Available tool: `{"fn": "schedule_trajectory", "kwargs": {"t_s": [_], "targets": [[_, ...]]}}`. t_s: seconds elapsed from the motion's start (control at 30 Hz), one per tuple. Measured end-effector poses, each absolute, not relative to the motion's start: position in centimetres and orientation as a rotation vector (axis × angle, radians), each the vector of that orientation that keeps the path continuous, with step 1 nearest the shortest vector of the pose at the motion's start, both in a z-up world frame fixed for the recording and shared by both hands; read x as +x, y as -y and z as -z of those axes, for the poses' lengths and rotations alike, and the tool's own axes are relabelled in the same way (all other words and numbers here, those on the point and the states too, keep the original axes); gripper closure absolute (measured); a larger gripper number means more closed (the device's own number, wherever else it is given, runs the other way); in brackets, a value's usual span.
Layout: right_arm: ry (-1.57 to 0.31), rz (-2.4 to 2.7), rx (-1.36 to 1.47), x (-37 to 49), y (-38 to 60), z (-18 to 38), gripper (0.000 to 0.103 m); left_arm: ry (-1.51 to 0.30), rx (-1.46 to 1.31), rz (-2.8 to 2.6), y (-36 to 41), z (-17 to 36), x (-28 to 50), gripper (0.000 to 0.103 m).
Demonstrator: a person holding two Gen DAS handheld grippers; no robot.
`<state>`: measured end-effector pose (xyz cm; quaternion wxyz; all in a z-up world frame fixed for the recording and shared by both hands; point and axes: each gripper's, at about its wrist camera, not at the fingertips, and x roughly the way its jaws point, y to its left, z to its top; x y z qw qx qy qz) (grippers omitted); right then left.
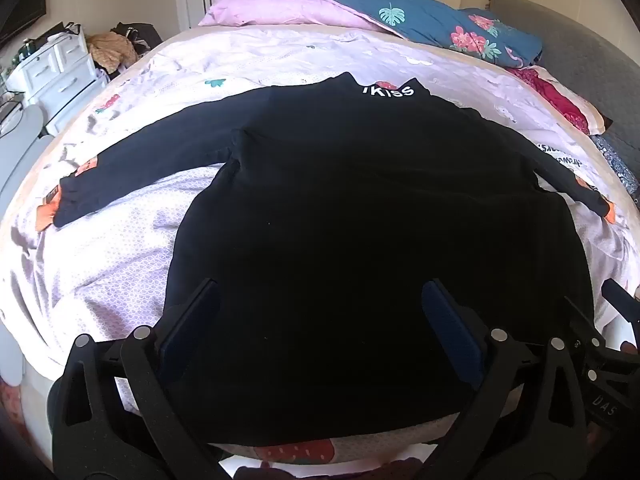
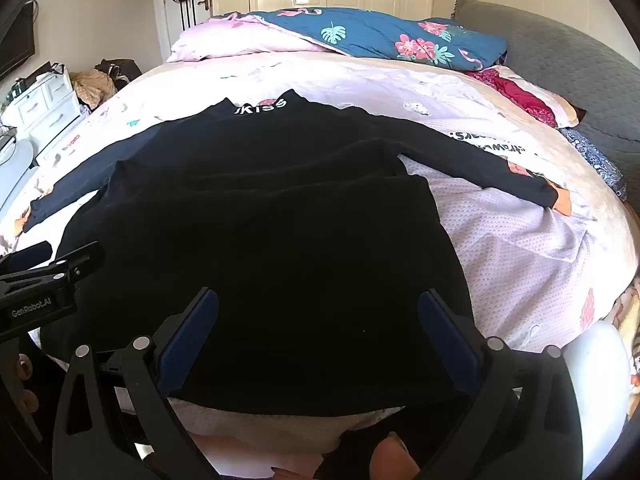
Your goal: Fold small clothes
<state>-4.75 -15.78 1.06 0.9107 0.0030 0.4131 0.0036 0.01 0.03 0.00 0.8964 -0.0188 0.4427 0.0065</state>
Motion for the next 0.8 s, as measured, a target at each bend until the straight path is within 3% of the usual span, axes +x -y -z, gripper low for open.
{"fn": "schedule_trajectory", "kwargs": {"t_s": [0.8], "targets": [[-0.852,-0.004,0.001,-4.9,15.7,-1.13,0.004,-0.913,-0.036,-0.009,-0.12,-0.16,-0.02,0.009]]}}
